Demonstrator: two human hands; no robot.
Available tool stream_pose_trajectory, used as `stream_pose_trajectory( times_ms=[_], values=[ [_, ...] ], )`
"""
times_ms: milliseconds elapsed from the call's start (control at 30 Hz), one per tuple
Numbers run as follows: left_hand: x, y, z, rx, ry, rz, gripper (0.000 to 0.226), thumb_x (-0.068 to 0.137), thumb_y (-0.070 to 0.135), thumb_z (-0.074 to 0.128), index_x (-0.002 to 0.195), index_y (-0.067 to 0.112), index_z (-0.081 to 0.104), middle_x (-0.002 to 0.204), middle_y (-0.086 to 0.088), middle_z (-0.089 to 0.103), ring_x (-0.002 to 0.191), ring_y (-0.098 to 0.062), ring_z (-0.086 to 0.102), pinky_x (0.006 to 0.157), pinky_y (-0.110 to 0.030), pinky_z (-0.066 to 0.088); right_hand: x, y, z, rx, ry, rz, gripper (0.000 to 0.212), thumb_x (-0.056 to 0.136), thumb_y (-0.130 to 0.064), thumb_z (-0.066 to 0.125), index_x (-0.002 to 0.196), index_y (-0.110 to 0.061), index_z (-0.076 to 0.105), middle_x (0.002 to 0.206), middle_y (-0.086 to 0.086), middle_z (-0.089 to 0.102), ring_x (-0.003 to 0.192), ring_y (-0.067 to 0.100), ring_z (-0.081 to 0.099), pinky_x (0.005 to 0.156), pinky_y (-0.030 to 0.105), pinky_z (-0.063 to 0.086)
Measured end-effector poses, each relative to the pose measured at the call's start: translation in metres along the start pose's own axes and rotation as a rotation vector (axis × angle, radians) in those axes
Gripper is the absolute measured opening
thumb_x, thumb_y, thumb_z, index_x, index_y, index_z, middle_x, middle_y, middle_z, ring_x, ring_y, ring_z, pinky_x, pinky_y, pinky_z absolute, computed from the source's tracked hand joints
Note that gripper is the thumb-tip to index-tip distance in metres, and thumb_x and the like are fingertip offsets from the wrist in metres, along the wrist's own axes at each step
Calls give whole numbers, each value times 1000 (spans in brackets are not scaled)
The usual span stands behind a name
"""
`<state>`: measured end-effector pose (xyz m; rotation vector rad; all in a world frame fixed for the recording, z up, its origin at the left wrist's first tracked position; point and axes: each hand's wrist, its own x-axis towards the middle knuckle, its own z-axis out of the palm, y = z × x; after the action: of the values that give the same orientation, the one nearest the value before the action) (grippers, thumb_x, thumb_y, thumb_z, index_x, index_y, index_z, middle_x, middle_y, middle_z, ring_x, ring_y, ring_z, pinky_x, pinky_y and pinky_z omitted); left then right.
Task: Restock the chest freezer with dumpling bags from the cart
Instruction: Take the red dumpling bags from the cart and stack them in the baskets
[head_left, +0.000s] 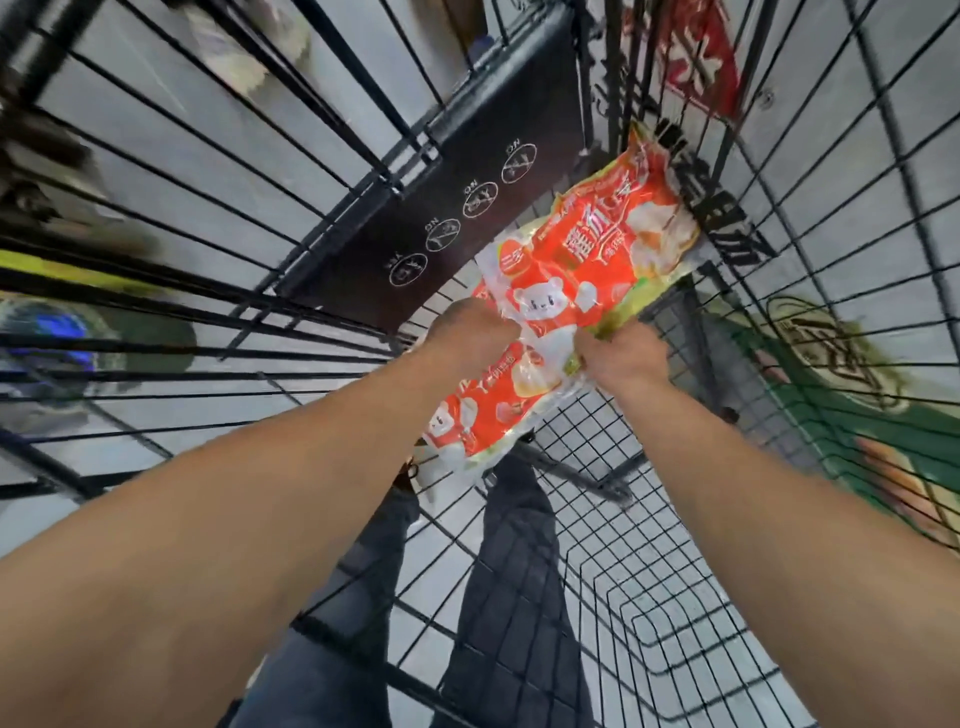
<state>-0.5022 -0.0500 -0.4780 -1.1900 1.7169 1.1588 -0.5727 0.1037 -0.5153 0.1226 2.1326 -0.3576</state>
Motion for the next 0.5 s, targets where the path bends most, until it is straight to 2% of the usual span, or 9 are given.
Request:
stream_pose_trajectory(
  times_ms=[67, 133, 200, 267, 333, 400, 500],
  values=[
    [0, 0, 0, -13, 8, 5, 24, 85, 34, 58, 88, 10, 60, 92, -12, 64, 96, -35, 67, 91, -48, 55, 2, 0, 1, 16, -32, -1, 34, 94, -38, 56, 69, -15, 52, 65, -2, 51, 62, 20, 51, 48, 24, 33],
    [4, -3, 2, -40, 25, 16, 15, 94, 23, 57, 86, 10, 59, 90, -11, 62, 86, -28, 62, 89, -43, 56, 3, 2, 2, 43, -77, 2, 35, 94, -42, 55, 72, -15, 56, 67, 0, 56, 64, 20, 54, 52, 25, 38],
    [5, -5, 3, -54, 25, 22, 14, 95, 21, 57, 86, 10, 59, 89, -10, 61, 83, -26, 58, 87, -42, 54, 6, 6, 3, 157, -120, 9, 32, 91, -43, 59, 76, -15, 62, 75, 4, 65, 70, 23, 60, 63, 32, 49],
    [4, -8, 3, -116, 20, 14, 13, 94, 21, 58, 87, 11, 61, 91, -12, 63, 88, -32, 64, 90, -46, 57, 7, 10, 5, 288, -118, 35, 27, 89, -40, 64, 78, -15, 65, 81, 7, 68, 72, 24, 61, 67, 39, 52],
    [1, -10, 3, -267, 13, -44, 11, 92, 20, 59, 84, 13, 62, 98, -14, 67, 95, -32, 69, 88, -44, 59, 5, 10, 5, 344, -101, 43, 26, 90, -38, 65, 78, -15, 65, 80, 5, 68, 69, 21, 60, 61, 35, 50],
    [2, -12, 5, -392, 7, -92, 10, 93, 21, 61, 84, 15, 62, 99, -13, 68, 91, -26, 71, 86, -41, 59, 0, 8, 7, 401, -96, 64, 19, 93, -30, 64, 82, -14, 65, 79, 3, 67, 67, 16, 59, 57, 28, 45],
    [4, -11, 8, -500, -14, -104, 19, 92, 30, 65, 91, 12, 64, 93, -8, 69, 87, -22, 71, 84, -41, 61, -18, 7, 9, 538, -192, 56, 19, 92, -19, 64, 75, -13, 60, 71, 2, 66, 68, 17, 60, 62, 27, 47]
  ],
)
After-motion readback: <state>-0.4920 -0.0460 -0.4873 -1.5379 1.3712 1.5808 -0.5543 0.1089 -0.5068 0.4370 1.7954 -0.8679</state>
